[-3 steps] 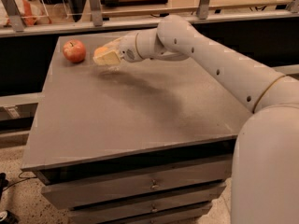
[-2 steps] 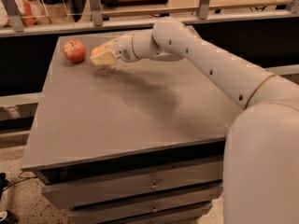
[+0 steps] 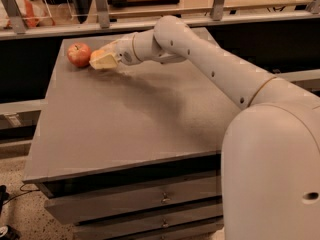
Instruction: Move orange near apple
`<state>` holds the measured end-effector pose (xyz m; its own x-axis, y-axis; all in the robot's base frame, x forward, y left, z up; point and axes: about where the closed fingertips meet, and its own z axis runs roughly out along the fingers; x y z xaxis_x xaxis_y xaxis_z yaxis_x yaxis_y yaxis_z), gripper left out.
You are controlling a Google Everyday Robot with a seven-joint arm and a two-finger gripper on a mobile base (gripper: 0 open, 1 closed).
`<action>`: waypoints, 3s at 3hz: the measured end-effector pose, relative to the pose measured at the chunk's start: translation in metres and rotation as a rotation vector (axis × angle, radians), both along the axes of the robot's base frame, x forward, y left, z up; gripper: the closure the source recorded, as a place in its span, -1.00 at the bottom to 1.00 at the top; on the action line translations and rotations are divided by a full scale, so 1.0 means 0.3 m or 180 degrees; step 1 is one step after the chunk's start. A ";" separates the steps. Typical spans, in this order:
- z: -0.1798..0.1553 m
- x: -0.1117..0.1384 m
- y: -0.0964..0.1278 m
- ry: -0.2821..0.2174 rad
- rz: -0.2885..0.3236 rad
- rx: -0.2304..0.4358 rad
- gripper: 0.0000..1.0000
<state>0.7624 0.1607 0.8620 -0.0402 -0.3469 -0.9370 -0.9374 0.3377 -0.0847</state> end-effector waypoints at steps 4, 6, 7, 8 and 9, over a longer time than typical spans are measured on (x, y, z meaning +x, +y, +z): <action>-0.056 -0.026 0.056 0.0205 0.0128 -0.0022 -0.30; -0.060 -0.044 0.018 0.0225 0.0134 -0.0046 -1.00; -0.043 -0.068 -0.059 0.0207 0.0099 -0.0055 -1.00; -0.029 -0.102 -0.175 0.0155 0.0050 -0.0090 -1.00; -0.029 -0.144 -0.317 0.0141 -0.0071 -0.0209 -1.00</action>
Offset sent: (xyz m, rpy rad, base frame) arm -0.0040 0.0113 -0.0141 -0.0074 0.0660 0.0305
